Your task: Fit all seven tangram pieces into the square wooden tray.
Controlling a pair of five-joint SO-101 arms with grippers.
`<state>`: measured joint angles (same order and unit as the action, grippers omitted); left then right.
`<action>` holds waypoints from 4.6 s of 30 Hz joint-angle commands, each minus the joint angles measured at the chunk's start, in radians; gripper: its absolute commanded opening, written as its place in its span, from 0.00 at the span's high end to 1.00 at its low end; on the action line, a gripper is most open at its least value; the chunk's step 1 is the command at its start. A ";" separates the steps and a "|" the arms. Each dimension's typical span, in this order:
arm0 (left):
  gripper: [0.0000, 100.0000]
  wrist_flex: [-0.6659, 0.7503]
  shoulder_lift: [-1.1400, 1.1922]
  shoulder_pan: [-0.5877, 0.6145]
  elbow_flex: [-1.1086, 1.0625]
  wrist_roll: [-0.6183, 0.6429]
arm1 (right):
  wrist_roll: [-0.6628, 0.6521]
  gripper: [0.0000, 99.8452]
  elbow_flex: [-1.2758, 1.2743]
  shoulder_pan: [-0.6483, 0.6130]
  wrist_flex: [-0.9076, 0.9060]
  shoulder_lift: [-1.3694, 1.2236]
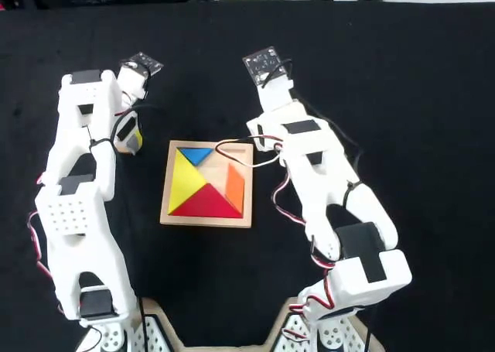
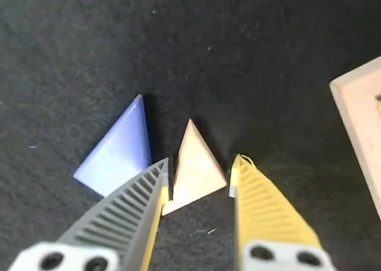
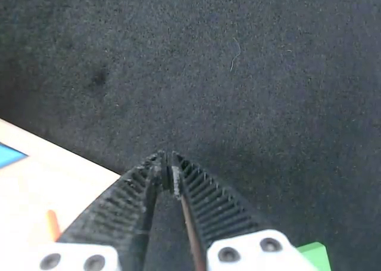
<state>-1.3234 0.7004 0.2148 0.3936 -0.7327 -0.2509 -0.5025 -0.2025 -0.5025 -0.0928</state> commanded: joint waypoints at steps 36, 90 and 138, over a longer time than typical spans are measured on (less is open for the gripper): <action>0.77 -0.241 -0.003 -0.002 0.193 -0.404 | -0.044 0.99 0.005 -0.006 0.043 -0.028; 0.97 -0.439 0.161 -0.039 0.542 -0.358 | -0.035 0.99 0.030 0.072 0.049 -0.028; 0.88 -0.384 -0.178 -0.624 0.035 -0.872 | 0.258 0.99 0.050 0.265 0.141 -0.028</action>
<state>-1.6901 0.5332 -0.4419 0.3629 -1.4707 -0.0023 -0.5117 0.0506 -0.3828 -0.1312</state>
